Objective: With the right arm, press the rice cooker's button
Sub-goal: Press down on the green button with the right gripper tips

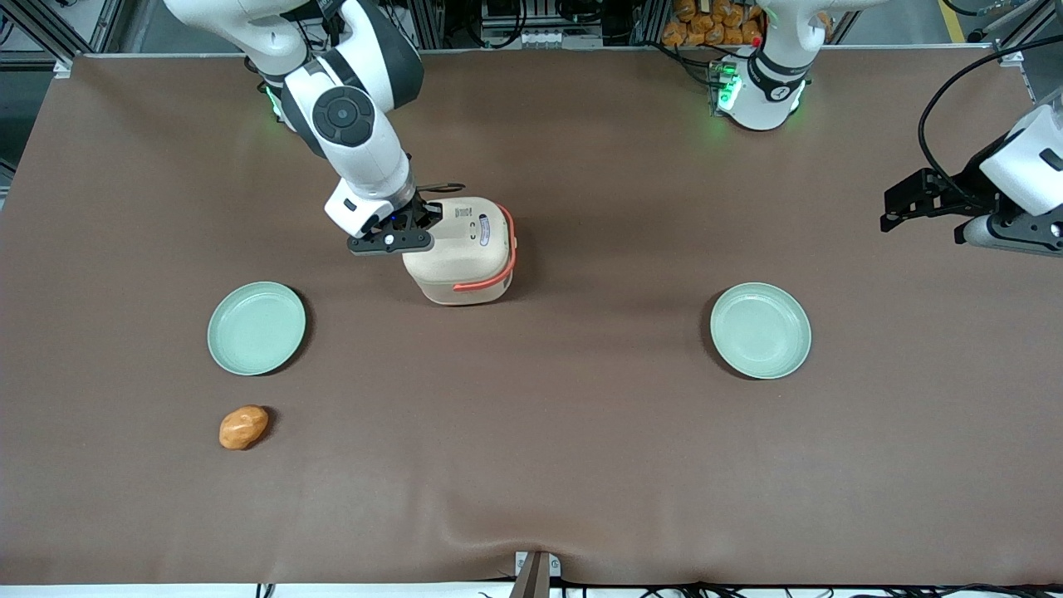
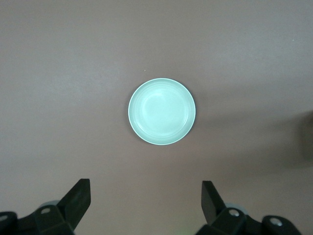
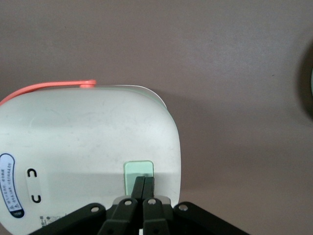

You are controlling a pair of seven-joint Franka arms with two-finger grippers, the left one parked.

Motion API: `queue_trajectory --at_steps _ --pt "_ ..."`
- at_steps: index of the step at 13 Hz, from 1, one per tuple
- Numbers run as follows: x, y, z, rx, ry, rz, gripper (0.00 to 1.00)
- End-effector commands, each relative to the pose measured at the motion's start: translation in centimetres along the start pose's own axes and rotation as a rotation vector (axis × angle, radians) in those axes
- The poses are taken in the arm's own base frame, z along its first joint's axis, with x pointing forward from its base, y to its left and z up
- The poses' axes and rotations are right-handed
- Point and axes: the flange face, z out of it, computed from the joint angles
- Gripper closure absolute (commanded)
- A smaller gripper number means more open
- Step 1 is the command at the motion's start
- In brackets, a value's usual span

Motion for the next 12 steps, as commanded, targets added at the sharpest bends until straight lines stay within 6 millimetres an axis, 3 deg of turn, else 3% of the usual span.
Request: queue_trajectory --at_steps 1,5,7,8,10,12 --pt "-0.4 -0.1 1.5 -0.001 0.027 0.007 1.0" --pt "-0.9 -0.1 3.4 0.007 0.037 0.001 1.0" --pt "-0.9 0.3 3.0 0.0 0.03 0.006 1.0" --pt "-0.6 0.4 1.4 -0.006 0.028 0.012 1.0" --pt "1.0 0.3 -5.0 -0.019 0.007 0.028 0.95" --pt "2.6 2.0 -12.6 -0.017 -0.012 0.063 0.72"
